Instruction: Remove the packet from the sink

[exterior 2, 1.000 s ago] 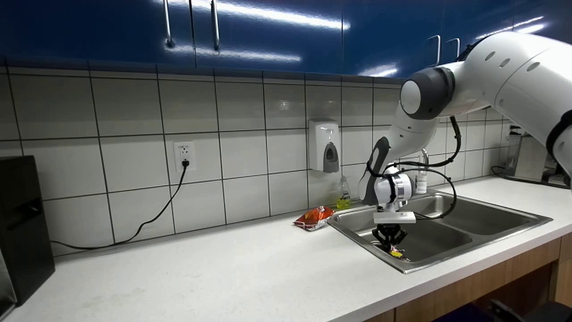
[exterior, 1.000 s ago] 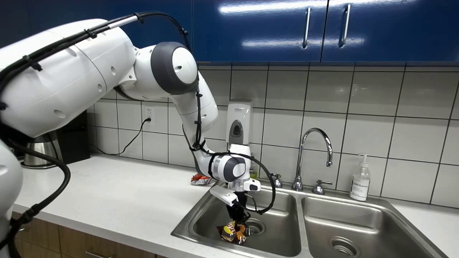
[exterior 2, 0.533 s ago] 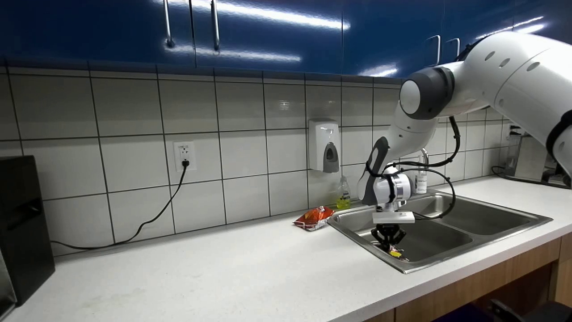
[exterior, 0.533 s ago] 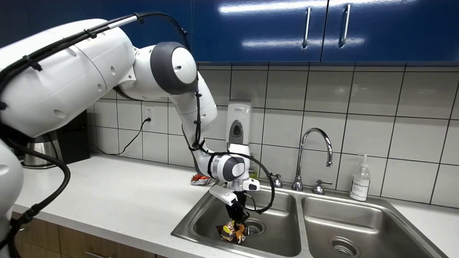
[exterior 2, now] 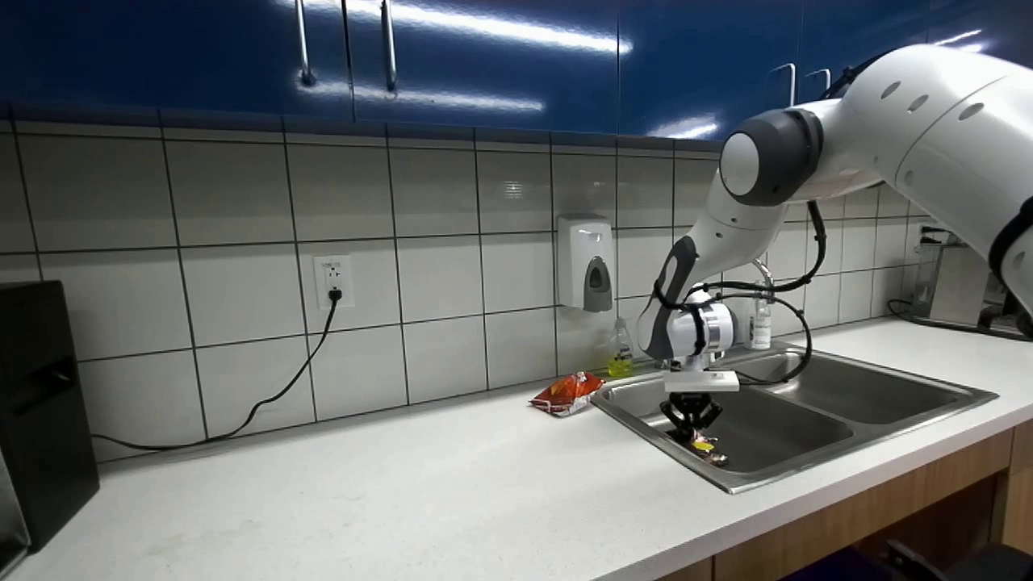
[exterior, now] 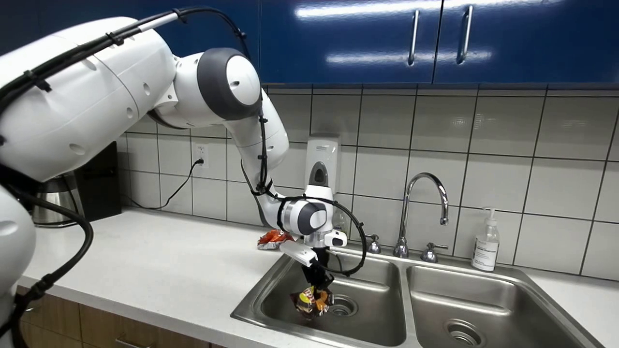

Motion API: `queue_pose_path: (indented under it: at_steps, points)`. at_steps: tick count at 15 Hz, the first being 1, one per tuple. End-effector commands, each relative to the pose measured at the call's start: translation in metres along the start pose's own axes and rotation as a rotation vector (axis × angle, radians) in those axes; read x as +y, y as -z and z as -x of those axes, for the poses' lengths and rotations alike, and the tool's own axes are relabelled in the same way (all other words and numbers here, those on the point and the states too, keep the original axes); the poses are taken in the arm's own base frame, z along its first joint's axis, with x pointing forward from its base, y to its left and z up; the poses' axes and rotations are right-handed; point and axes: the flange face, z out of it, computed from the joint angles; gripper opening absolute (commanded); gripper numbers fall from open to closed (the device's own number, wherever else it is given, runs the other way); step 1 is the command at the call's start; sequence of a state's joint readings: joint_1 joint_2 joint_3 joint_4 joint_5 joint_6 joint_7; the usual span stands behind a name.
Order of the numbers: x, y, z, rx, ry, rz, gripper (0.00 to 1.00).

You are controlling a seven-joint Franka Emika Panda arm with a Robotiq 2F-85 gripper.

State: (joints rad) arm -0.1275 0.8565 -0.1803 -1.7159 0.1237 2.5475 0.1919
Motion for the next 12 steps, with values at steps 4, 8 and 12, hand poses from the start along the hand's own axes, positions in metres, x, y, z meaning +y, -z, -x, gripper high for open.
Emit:
queue_pose_path:
  at_steps: [4,8,12]
  points:
    - [-0.004,0.062,0.011,0.038,-0.001,-0.019,0.00]
    - [-0.004,0.100,0.027,0.051,0.013,-0.026,0.00]
    - [-0.002,0.141,0.052,0.070,0.034,-0.034,0.00]
